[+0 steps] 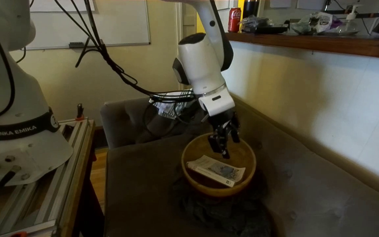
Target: Put the book inside the bowl
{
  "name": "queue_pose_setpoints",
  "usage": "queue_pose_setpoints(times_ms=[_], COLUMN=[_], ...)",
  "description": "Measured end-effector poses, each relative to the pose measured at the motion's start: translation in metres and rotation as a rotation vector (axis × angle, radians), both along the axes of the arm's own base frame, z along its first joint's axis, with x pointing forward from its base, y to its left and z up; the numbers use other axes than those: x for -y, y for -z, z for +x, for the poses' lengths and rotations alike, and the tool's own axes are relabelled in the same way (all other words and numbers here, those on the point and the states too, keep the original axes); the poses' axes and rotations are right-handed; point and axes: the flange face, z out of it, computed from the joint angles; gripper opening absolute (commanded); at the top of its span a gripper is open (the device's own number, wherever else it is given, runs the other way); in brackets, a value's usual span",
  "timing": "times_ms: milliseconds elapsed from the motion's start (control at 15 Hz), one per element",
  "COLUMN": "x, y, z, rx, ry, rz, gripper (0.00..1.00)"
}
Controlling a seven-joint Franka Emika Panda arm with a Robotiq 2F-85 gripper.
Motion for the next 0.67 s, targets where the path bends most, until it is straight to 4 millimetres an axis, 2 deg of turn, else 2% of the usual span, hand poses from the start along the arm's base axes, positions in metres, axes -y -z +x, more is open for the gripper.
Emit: queue_pose_setpoints(times_ms=[200,400,667], x=[-0.009,-0.017,-0.006], y=[-0.031,-0.036,-0.043], z=[-0.004,-0.025,-0.056], rx=[0.017,-0.035,-0.106], ry=[-0.076,-0.209,-0.395], rz=[-0.102,-0.167,-0.243], gripper=[1.0,1.0,1.0])
